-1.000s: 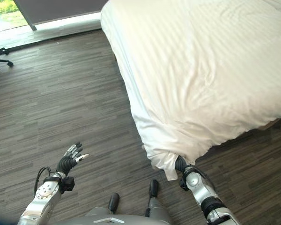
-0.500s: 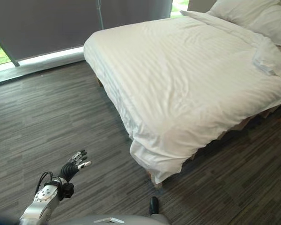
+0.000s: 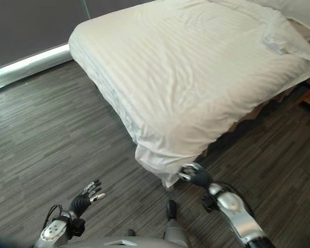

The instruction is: Making the bed.

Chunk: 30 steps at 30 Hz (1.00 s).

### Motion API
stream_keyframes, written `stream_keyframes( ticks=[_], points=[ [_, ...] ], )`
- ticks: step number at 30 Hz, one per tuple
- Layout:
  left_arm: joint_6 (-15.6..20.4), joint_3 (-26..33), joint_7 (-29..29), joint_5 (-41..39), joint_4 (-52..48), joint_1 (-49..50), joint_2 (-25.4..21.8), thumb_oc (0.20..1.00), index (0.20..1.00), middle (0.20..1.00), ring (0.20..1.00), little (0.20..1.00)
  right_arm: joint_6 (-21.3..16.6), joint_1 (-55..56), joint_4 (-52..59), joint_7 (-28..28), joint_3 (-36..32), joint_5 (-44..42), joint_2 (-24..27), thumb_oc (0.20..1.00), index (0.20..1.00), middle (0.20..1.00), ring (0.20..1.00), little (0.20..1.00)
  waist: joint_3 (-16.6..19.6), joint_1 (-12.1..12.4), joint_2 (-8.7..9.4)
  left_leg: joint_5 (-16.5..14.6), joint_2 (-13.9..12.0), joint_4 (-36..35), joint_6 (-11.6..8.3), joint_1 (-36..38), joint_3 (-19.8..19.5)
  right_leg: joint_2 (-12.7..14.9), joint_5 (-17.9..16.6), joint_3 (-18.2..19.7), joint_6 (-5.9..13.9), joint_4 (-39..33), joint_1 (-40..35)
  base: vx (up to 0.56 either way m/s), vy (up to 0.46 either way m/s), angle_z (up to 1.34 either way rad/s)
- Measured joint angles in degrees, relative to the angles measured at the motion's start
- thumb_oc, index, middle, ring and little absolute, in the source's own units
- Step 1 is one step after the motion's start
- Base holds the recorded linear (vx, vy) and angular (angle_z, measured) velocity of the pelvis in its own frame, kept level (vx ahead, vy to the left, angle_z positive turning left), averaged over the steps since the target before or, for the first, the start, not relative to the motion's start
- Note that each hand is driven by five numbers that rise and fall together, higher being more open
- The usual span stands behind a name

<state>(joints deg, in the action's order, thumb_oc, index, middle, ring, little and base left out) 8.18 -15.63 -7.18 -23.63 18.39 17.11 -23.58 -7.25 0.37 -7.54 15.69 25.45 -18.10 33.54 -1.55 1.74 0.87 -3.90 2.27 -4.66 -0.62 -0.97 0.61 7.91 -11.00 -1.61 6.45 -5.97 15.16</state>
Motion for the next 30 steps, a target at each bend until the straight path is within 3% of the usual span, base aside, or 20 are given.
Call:
stream_keyframes(
  ticks=[5, 9, 13, 17, 21, 25, 27, 30],
  points=[
    [0.6, -1.7, -0.1, -0.1, 0.0, -2.5, -0.3, 1.000, 1.000, 1.000, 1.000, 1.000, 1.4, -17.1, -12.2, 0.1, 8.3, -0.1, -3.5, 0.200, 0.200, 0.200, 0.200, 0.200, -3.7, 3.9, -1.62, 0.1, 0.6, 1.6, -0.24, -3.5, -1.3, 0.6, -1.6, -1.1, -0.54, 0.2, 2.3, -0.11, -0.015, 0.18],
    [0.7, -2.4, 0.2, -0.1, 1.1, -4.5, -0.2, 1.000, 1.000, 1.000, 1.000, 1.000, 1.3, -24.6, -13.3, -1.1, 8.6, -1.3, -8.1, 0.200, 0.200, 0.200, 0.200, 0.200, -6.6, 5.3, -1.76, 0.2, 0.7, 3.0, -0.55, -6.6, -1.2, 0.7, -2.5, -1.2, -1.45, 0.3, 4.8, -0.07, -0.025, 0.02],
    [1.1, -3.2, 0.7, -0.4, 2.2, -8.1, -0.1, 1.000, 1.000, 1.000, 1.000, 1.000, 1.0, -27.3, -22.7, -3.4, 8.4, -3.3, -11.8, 0.200, 0.200, 0.200, 0.200, 0.200, -8.3, 6.6, -2.08, 0.2, 0.5, 3.3, -0.98, -8.1, -1.5, 0.5, -1.8, -1.4, -0.99, 0.2, 5.7, -0.07, -0.026, 0.03],
    [1.4, -3.3, 0.9, -1.0, 2.0, -8.7, -0.2, 1.000, 1.000, 1.000, 1.000, 1.000, 1.5, -28.5, -30.4, -6.6, 3.5, -5.6, -10.6, 0.200, 0.200, 0.200, 0.200, 0.200, -10.2, 6.7, -2.95, 0.3, 0.8, 4.1, -1.13, -10.2, -1.6, 0.9, -1.9, -1.6, -0.85, 0.2, 7.6, -0.03, -0.025, 0.05],
    [1.4, -4.5, 1.9, -1.1, 2.2, -8.6, -0.1, 1.000, 1.000, 1.000, 1.000, 1.000, 1.9, -30.8, -45.7, -8.6, -3.3, -7.3, -9.0, 0.200, 0.200, 0.200, 0.200, 0.200, -11.8, 7.0, -5.27, 0.3, 0.6, 4.3, -1.19, -12.2, -1.9, 0.8, -2.7, -1.8, -1.63, 0.2, 9.5, -0.02, -0.009, 0.00],
    [1.4, -4.6, 1.9, -2.8, 2.1, -10.1, 0.0, 1.000, 1.000, 1.000, 1.000, 1.000, 1.7, -33.2, -59.2, -9.4, -12.8, -9.6, -5.2, 0.200, 0.200, 0.200, 0.200, 0.200, -13.7, 9.1, -8.29, 0.4, 0.7, 4.3, -1.26, -14.1, -1.6, 0.7, -3.0, -1.6, -1.75, 0.2, 11.6, -0.01, -0.006, -0.02],
    [1.8, -4.3, 2.0, -3.1, 2.1, -10.0, 0.1, 1.000, 1.000, 1.000, 1.000, 1.000, 0.3, -33.5, -61.2, -8.7, -15.3, -10.1, -4.7, 0.200, 0.200, 0.200, 0.200, 0.200, -14.0, 9.3, -8.48, 0.4, 0.7, 4.3, -1.27, -15.0, -1.4, 0.7, -3.2, -1.3, -1.82, 0.3, 12.6, 0.00, -0.015, -0.08],
    [1.7, -6.1, 2.4, -3.2, 2.6, -12.6, 1.4, 1.000, 1.000, 1.000, 1.000, 1.000, 1.8, -34.5, -70.3, -13.5, -19.8, -11.8, -2.5, 0.200, 0.200, 0.200, 0.200, 0.200, -14.7, 9.5, -9.16, 0.7, 0.6, 4.2, -1.54, -16.6, -1.1, 0.5, -3.4, -1.0, -1.96, 0.3, 14.4, 0.02, -0.005, -0.01]
  ],
)
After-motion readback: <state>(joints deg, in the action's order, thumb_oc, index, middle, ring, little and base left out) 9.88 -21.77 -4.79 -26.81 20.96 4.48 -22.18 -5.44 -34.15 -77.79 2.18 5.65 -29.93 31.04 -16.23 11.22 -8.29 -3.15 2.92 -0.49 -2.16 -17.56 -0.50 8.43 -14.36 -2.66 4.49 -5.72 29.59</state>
